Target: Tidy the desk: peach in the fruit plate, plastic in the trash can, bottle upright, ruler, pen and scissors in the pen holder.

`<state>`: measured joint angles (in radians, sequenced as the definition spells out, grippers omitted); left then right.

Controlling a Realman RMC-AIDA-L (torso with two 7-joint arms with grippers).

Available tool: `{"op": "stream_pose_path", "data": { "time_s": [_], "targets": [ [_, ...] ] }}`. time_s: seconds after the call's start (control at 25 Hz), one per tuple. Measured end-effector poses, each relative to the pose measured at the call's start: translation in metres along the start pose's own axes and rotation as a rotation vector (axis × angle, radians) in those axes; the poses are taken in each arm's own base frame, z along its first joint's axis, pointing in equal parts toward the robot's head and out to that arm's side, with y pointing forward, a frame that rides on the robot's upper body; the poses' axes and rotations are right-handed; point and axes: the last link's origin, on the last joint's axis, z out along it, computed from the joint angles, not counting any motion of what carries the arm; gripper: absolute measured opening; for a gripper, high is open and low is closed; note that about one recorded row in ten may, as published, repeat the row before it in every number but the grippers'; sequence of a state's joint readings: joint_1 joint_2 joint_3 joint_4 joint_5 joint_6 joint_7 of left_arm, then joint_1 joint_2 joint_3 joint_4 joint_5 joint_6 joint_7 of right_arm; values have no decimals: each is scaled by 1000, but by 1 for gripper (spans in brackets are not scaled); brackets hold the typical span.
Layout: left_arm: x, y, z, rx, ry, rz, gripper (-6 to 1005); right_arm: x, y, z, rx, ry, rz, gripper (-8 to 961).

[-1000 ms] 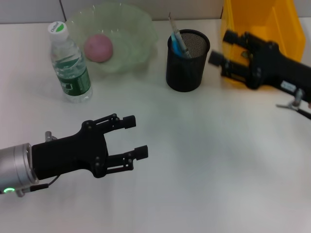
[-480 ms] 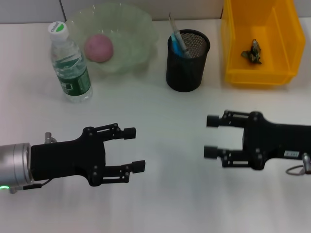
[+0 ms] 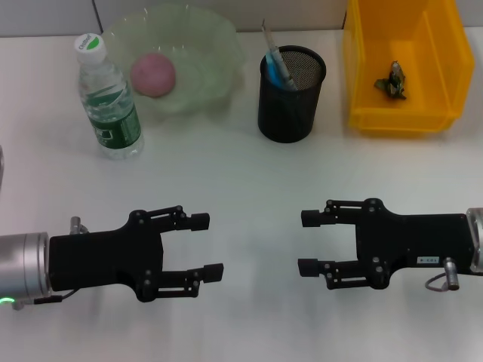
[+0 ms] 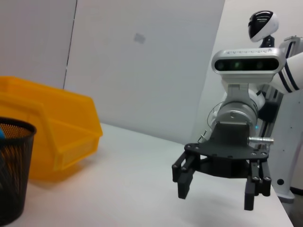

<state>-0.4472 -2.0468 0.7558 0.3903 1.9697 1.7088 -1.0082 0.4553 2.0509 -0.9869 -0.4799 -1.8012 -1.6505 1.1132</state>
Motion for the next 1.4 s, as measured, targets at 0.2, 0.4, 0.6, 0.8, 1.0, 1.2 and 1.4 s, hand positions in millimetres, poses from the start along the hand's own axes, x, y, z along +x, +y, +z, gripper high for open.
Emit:
{"op": "stream_pose_path", "data": {
  "time_s": [0.2, 0.4, 0.6, 0.8, 1.0, 1.2, 1.4],
  "targets": [
    [-2, 2, -1, -5, -3, 0, 788, 0, 1, 4, -9, 2, -3, 741],
    [-3, 4, -2, -11, -9, 0, 787, -3, -1, 7, -16, 4, -10, 741],
    [-4, 4, -3, -17, -16, 2, 788, -2, -2, 8, -9, 8, -12, 741],
    [-3, 4, -3, -20, -16, 6, 788, -3, -3, 8, -8, 10, -14, 741],
    [-2, 4, -1, -26, -13, 9, 788, -3, -3, 9, -8, 10, -16, 741],
    [-1, 4, -1, -26, -10, 10, 788, -3, -4, 9, -4, 13, -18, 741],
    [-2, 4, -2, -21, -7, 8, 788, -3, -4, 9, -2, 14, -19, 741]
  ]
}}
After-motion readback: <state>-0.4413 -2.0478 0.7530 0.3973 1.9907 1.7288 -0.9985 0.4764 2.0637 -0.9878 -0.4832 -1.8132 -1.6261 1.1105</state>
